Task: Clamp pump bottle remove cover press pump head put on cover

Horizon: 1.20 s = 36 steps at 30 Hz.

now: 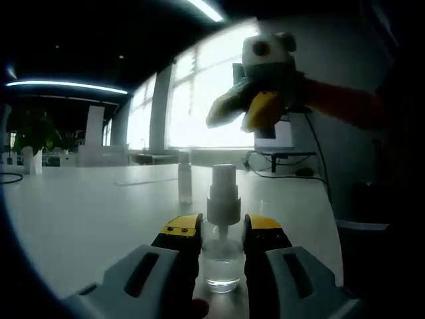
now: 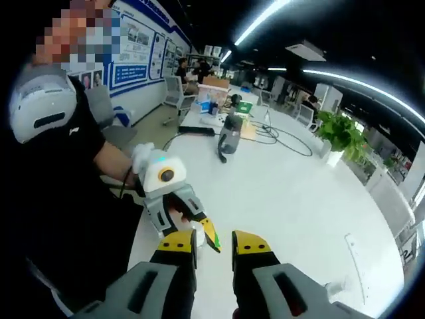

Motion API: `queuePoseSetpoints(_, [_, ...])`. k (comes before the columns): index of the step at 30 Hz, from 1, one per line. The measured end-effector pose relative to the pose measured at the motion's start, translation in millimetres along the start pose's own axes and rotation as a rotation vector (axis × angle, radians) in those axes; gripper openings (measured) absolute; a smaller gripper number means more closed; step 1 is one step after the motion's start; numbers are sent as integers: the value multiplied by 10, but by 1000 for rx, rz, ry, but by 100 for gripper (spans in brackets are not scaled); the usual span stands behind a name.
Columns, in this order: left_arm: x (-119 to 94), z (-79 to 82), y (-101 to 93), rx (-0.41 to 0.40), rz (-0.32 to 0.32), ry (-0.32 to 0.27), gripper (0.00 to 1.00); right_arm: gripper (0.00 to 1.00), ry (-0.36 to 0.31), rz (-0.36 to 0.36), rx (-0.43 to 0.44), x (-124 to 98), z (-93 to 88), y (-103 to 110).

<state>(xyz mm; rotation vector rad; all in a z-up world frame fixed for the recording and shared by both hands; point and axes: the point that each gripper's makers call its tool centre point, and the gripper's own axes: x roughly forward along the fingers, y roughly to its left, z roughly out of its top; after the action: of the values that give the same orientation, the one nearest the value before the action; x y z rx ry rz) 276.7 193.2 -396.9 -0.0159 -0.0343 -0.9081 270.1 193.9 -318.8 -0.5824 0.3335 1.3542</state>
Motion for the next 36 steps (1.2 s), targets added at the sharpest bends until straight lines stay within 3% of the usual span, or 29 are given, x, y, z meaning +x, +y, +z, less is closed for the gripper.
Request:
queuePoseSetpoints(5, [-2,2,0,-1,0,0,16,17,-116,-85,57,-83,27,-56])
queuePoseSetpoints(9, [-1,4,-4,1,0,0,16,18,-127,-141,61,-124,-114,-59])
queuePoseSetpoints(12, [-4,6,-10,1,1,-1,16,19,-174,-180,85,-175,-95,-44])
queuePoseSetpoints(16, [-1,8,-14,2,1,-1,16,19,-255,-273,131,-290,-55,-117])
queuePoseSetpoints(20, [0,7,-7,3,0,-1,16,19,-289,-379,158,-357,-105,-177])
queuePoseSetpoints(26, [-1,9,-9,1,0,-1,16,21,-324,-474,205,-386,-229,-167])
queuePoseSetpoints(31, [-1,7,-6,4,-1,-2,16,20,-428,-630,283,-535,-228,-249])
queuePoseSetpoints(36, [-3,5,-1,6,-1,-3,16,21,-458,-680,309,-613,-233,-254])
